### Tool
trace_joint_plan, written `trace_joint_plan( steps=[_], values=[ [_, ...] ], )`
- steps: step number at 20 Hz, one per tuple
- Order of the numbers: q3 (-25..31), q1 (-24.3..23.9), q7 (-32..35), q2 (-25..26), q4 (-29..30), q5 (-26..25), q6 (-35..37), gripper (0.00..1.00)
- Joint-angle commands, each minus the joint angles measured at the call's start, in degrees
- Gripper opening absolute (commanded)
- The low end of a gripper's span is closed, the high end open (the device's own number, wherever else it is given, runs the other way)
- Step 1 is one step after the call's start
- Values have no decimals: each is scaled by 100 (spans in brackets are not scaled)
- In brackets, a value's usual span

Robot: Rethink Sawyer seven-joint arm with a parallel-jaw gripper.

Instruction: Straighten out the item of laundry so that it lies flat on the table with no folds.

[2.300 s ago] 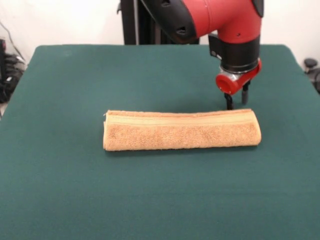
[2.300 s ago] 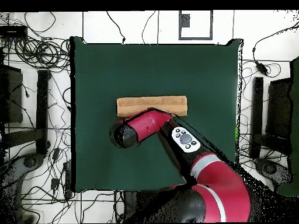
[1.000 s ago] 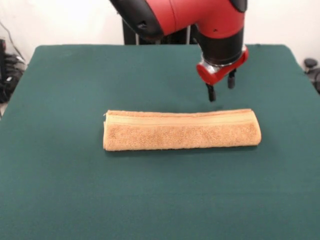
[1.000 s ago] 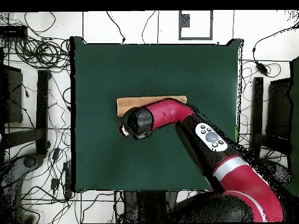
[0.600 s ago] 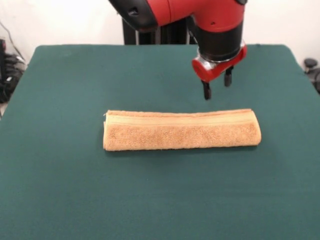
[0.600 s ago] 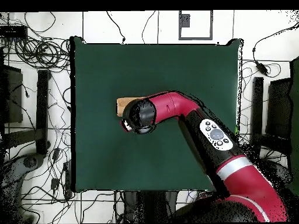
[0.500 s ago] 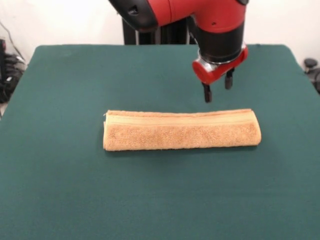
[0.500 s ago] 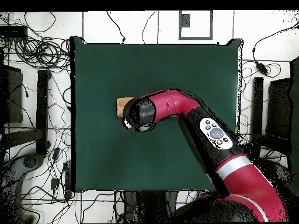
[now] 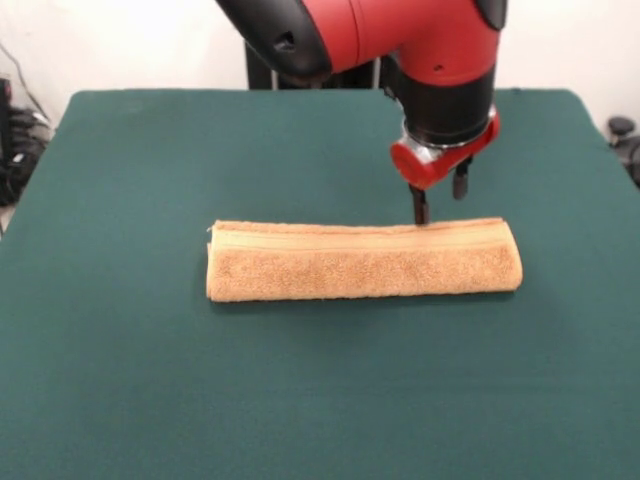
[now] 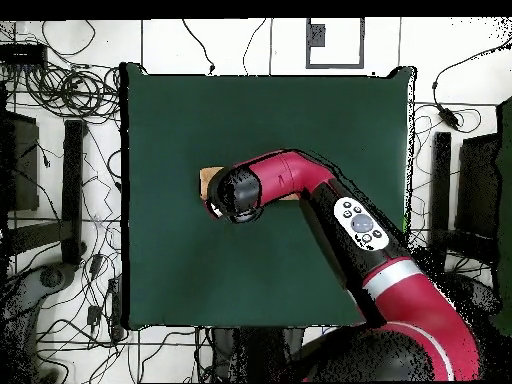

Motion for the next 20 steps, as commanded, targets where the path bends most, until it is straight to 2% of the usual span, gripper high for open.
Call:
trace_joint_plan(
  steps=[1,13,16,20],
  values=[
    [138,319,-1271,706,-394,-571,-640,100],
    [-313,627,-243,864,-304,-1067,-1153,100],
    [-301,568,-236,937,-197,-835,-946,100],
    [-405,604,270,809,-21,-713,-1097,100]
  ],
)
